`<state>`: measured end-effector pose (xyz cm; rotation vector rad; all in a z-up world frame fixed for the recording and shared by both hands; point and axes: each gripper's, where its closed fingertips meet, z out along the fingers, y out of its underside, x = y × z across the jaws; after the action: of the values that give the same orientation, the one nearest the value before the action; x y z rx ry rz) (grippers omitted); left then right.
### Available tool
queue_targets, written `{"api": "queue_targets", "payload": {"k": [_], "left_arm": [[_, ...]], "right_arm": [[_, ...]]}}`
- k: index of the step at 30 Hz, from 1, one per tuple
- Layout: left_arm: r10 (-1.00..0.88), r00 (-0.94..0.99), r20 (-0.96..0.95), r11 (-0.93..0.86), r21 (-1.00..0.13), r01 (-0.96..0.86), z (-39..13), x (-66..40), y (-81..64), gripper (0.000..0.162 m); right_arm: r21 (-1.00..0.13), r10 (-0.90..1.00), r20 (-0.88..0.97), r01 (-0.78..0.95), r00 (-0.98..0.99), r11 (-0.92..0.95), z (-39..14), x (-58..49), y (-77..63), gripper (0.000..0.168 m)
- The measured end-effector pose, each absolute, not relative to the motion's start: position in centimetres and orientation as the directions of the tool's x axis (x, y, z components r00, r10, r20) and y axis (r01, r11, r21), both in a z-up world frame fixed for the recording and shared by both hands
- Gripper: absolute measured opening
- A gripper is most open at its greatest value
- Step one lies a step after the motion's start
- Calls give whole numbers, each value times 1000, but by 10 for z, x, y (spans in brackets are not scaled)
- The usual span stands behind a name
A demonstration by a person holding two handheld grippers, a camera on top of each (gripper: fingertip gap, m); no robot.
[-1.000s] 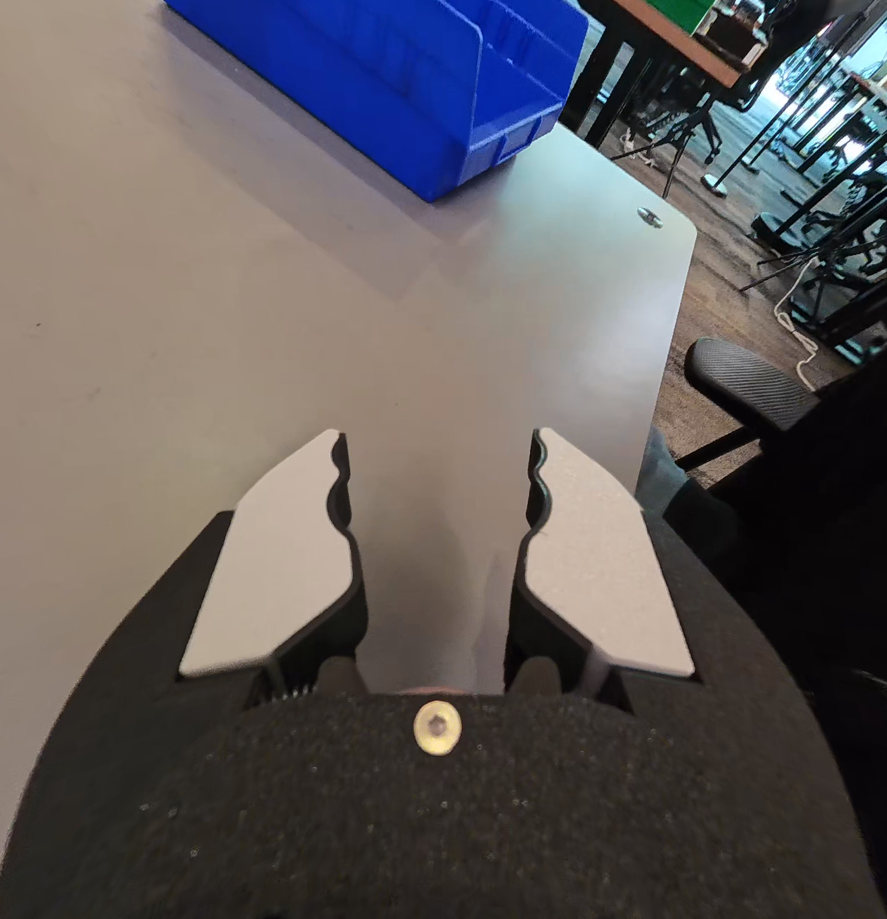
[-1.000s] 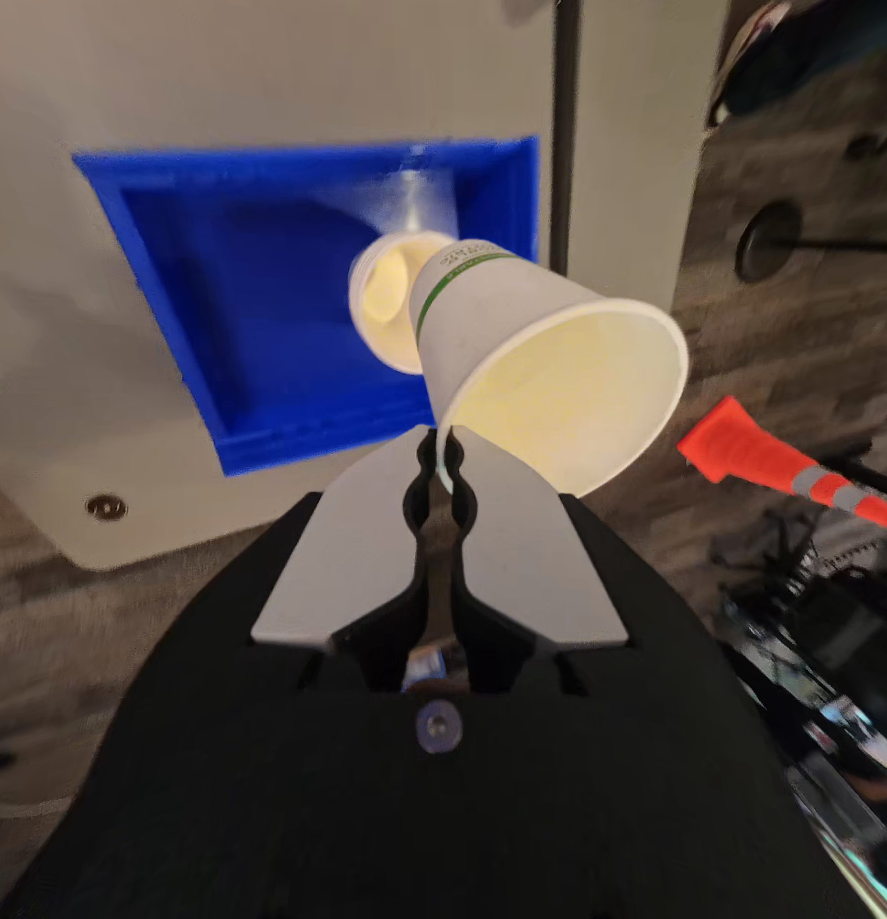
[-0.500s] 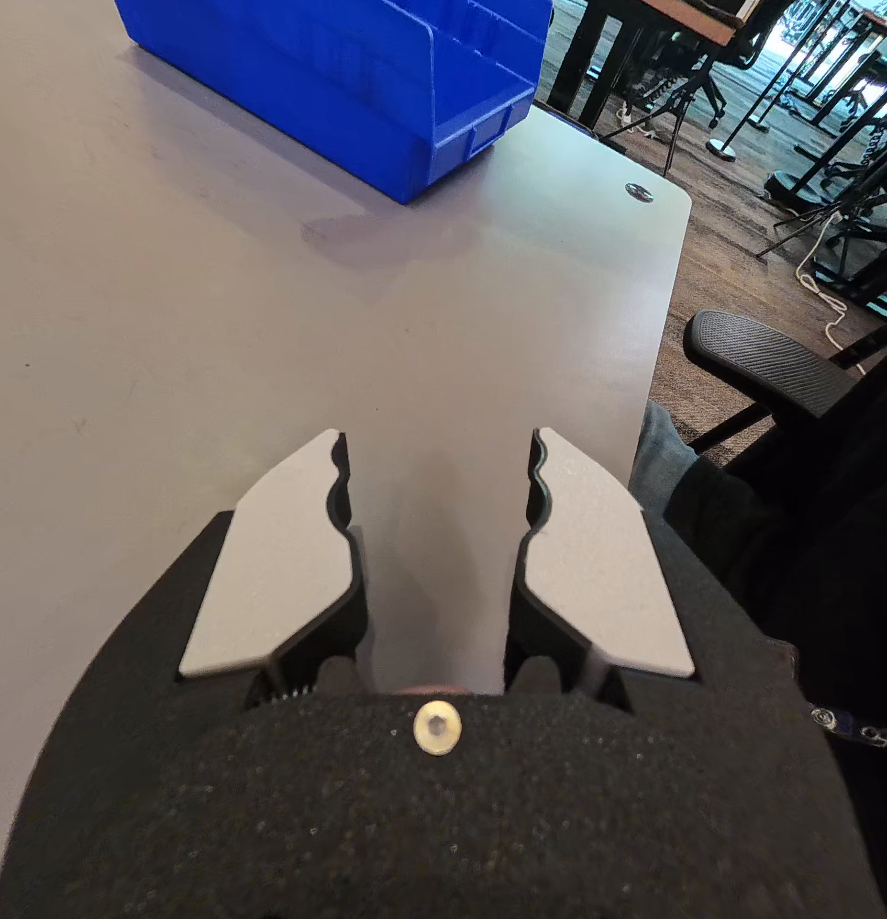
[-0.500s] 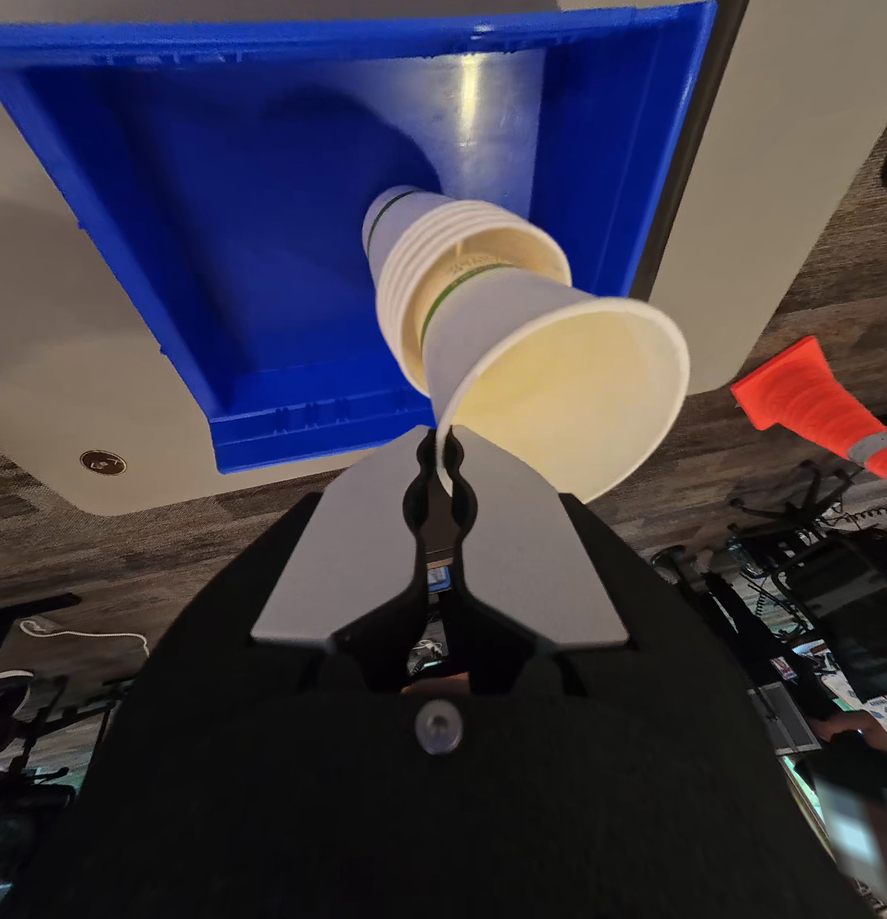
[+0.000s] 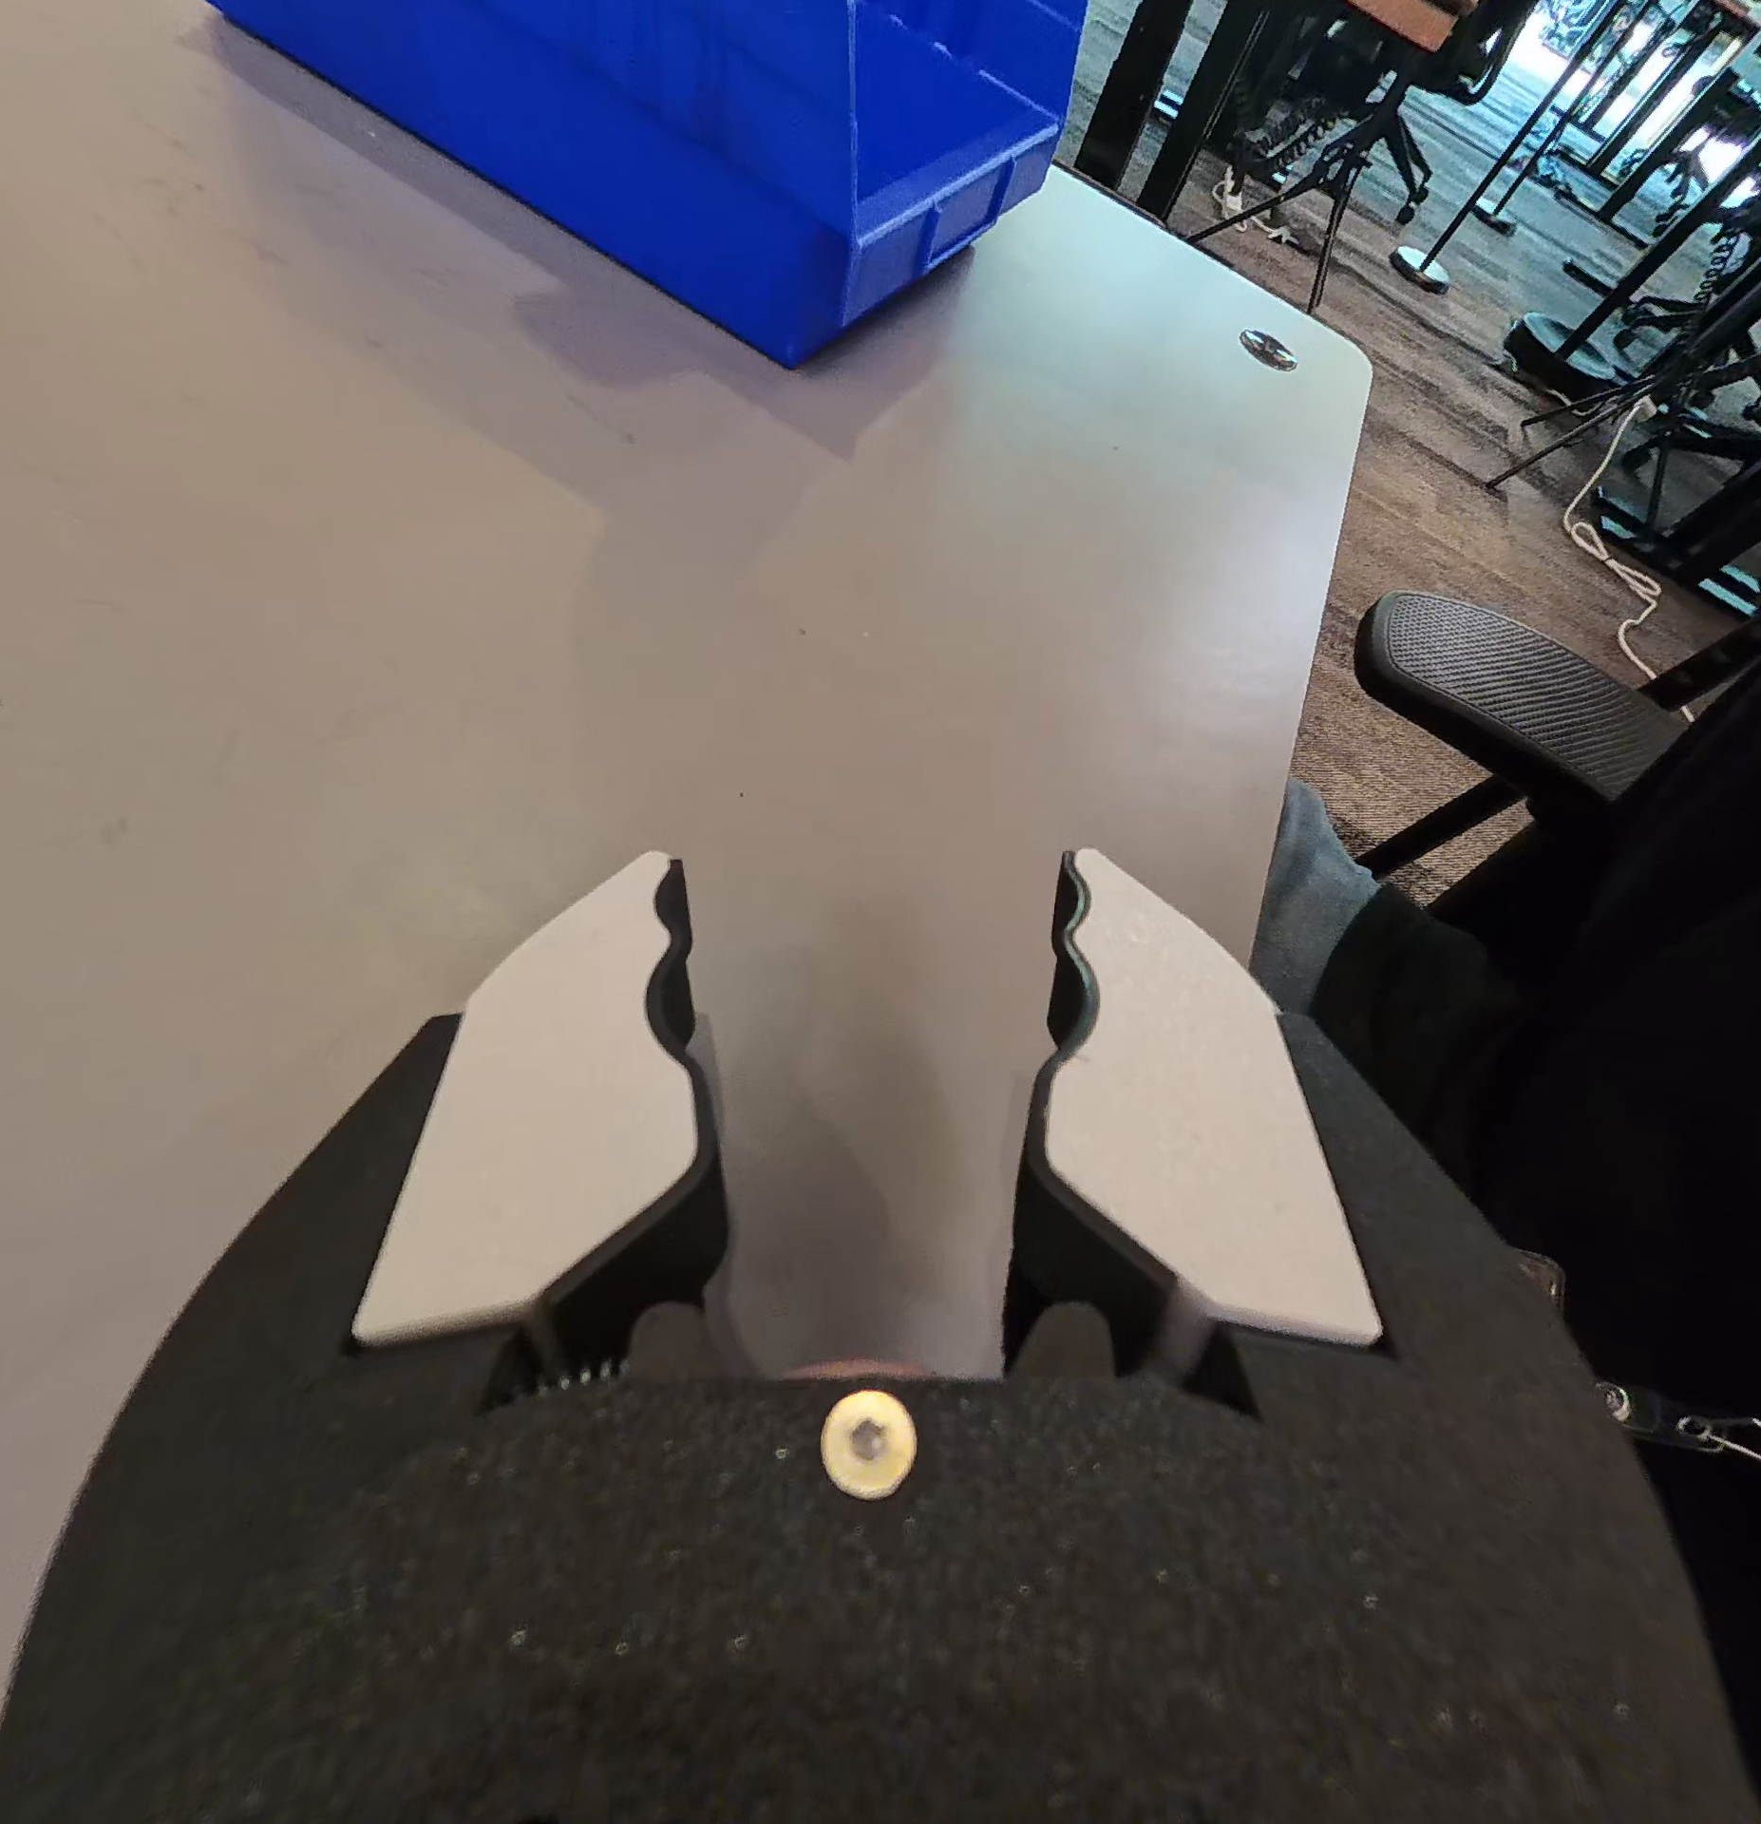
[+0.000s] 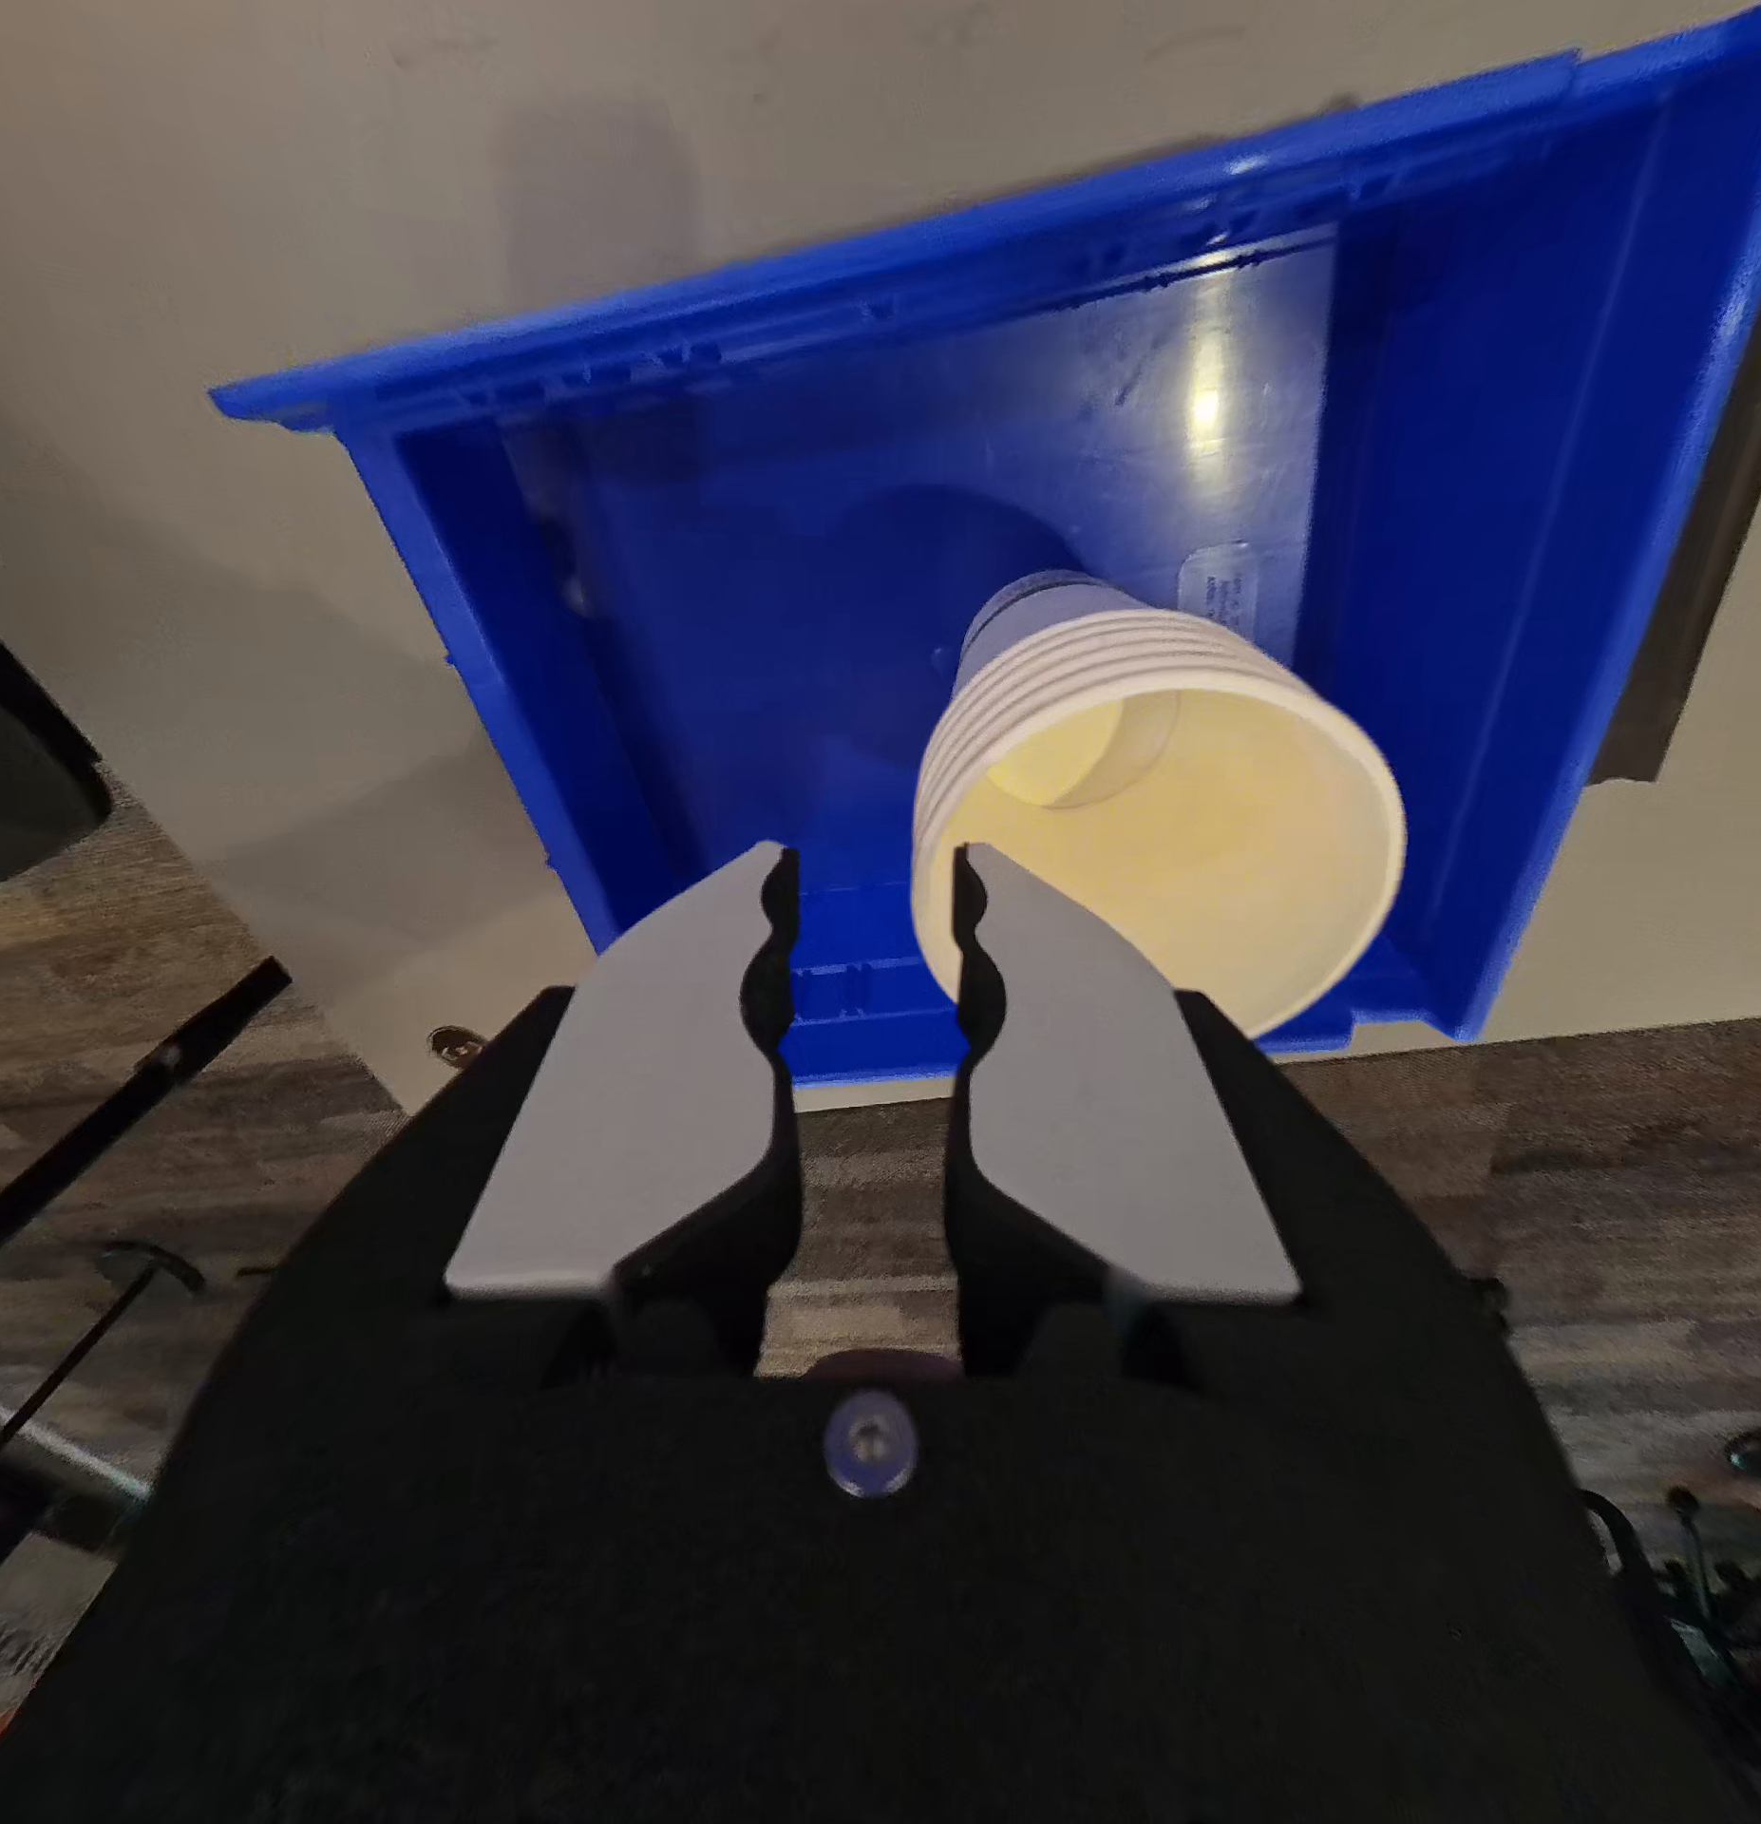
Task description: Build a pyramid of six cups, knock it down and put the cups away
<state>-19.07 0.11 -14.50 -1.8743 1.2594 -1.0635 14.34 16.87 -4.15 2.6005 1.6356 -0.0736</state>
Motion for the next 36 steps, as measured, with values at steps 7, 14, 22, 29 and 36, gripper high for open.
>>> {"api": "queue_targets", "payload": {"k": [7,14,22,29,36], "left_arm": [[-936,303,177,-283,-892,-352,-122,-203,21,70],[-734,674,86,-194,-977,-87,-45,-274,79,69],[-395,906,151,-392,-920,-17,-85,-377,91,69],[-328,942,74,-402,-913,-68,-117,-400,104,73],[-329,940,92,-399,-916,-50,-117,-402,105,81]], "right_arm": [[-612,723,331,721,607,-326,80,94,178,52],[-987,208,81,108,975,-119,82,84,78,68],[-973,-16,-149,-150,989,-177,-78,59,5,75],[-967,-10,-83,-83,996,-242,-107,55,0,72],[-977,-78,55,37,995,-209,-102,72,-1,69]]}}
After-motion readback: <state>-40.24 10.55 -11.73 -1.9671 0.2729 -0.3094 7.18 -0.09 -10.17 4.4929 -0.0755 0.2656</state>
